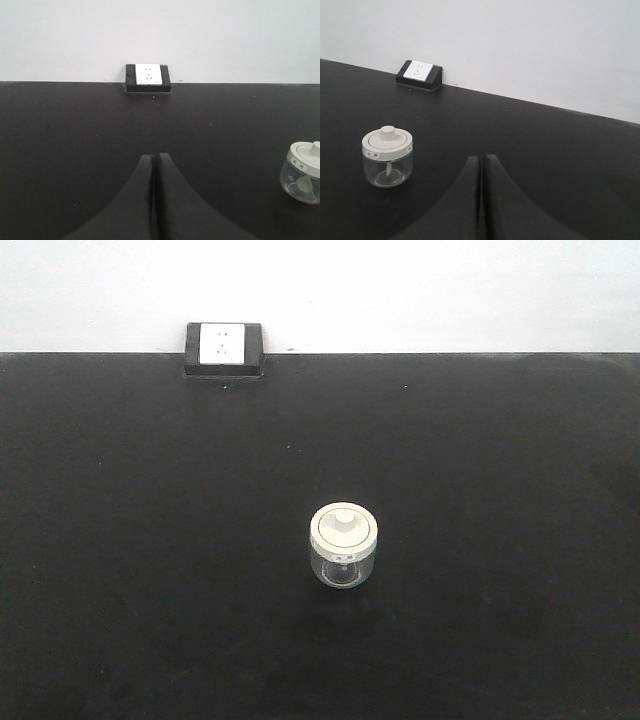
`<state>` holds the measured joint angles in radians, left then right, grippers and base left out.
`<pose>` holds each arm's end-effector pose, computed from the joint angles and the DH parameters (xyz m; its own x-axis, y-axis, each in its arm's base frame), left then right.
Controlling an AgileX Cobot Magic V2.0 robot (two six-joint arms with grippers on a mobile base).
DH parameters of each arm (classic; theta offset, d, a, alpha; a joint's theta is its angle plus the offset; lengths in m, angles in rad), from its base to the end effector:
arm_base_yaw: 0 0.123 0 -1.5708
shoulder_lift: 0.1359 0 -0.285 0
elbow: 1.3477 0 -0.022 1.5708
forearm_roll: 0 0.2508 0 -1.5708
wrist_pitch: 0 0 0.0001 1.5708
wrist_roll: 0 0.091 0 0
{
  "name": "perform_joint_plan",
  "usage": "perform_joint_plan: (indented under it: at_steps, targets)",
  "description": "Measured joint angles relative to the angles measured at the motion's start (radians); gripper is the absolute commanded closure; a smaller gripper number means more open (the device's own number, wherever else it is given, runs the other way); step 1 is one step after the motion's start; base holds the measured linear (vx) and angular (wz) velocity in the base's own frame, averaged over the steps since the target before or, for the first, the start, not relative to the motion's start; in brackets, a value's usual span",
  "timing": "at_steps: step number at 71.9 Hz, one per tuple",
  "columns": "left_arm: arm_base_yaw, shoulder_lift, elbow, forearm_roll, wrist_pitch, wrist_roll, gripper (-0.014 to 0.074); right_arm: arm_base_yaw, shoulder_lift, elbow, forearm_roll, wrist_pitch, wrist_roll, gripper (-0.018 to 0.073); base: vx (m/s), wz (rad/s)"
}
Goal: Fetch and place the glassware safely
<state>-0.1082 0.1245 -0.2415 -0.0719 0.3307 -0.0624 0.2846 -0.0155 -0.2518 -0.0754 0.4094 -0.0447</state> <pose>0.0554 -0.0082 0.2573 -0.1406 -0.1155 -0.9833 0.1136 0.9847 -0.1319 0.0348 0.0073 0.2599 -0.0227 -0.1250 -0.9919 -0.2561 0.9598 -0.1151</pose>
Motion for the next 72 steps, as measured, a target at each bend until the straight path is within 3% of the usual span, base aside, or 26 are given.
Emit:
perform_joint_plan:
  at_steps: [23, 44, 57, 72]
  targets:
    - [0.0, 0.0, 0.0, 0.0, 0.0, 0.0, 0.0603, 0.0, 0.0, 0.0, 0.0, 0.0, 0.0, 0.0567, 0.0, 0.0]
    - [0.036, -0.057, 0.119, 0.094, -0.01, 0.001, 0.0603, 0.0, 0.0, 0.0, 0.0, 0.0, 0.0, 0.0567, 0.0, 0.0]
    - [0.071, -0.126, 0.252, 0.112, -0.072, 0.001, 0.0603, 0.0, 0.0, 0.0, 0.0, 0.0, 0.0, 0.0567, 0.0, 0.0]
    - [0.072, -0.13, 0.267, 0.147, -0.148, 0.001, 0.0603, 0.0, 0.0, 0.0, 0.0, -0.002, 0.0, 0.0567, 0.0, 0.0]
